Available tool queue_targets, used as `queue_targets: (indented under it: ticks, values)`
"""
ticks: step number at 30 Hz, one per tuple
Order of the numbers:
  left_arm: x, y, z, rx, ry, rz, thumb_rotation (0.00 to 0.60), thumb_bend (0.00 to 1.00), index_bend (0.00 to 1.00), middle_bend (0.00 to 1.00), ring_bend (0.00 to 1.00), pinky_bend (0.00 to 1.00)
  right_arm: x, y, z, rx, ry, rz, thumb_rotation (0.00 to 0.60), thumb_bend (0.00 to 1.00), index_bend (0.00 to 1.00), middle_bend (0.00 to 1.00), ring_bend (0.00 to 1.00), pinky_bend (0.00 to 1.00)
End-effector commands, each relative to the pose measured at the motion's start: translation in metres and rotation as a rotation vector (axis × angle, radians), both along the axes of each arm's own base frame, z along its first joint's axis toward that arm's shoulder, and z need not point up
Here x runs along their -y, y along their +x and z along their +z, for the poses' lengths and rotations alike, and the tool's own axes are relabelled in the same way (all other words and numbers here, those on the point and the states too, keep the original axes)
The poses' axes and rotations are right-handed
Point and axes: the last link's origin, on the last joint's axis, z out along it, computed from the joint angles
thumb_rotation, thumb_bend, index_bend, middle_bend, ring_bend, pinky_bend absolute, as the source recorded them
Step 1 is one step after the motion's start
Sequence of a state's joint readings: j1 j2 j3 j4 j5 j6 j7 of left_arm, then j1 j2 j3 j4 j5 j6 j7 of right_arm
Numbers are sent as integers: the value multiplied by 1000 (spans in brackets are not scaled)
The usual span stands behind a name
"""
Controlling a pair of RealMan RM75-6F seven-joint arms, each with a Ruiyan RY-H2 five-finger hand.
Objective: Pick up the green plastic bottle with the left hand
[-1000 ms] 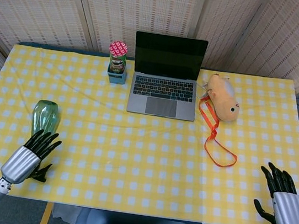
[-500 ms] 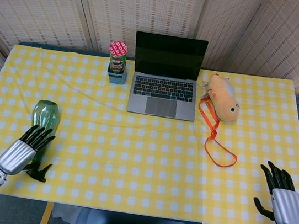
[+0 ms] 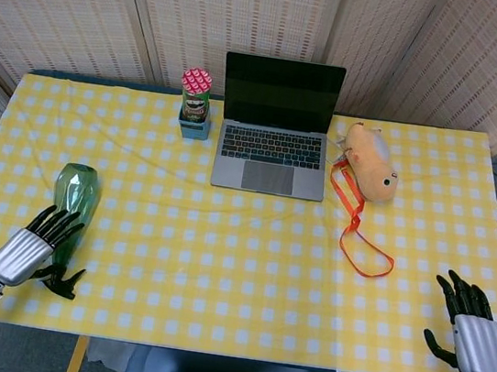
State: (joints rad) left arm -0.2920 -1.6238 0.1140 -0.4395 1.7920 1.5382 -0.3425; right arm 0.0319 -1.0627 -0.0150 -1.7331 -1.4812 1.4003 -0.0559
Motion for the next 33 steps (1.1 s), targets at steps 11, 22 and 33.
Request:
queue_targets:
  ticks: [11,22,33]
  values:
    - [0,-17,1,-38,-18,65,600,124,79,0,0,0,-3,1,-2,-4,-2,-2,600,355,0,0,0,0]
    - [-6,-7,-13,3,-16,37,600,124,79,0,0,0,-4,0,-1,1,-9,-7,600,355,0,0,0,0]
    - [-14,37,-46,155,-21,-86,600,125,81,0,0,4,-7,3,2,17,-7,8,600,355,0,0,0,0]
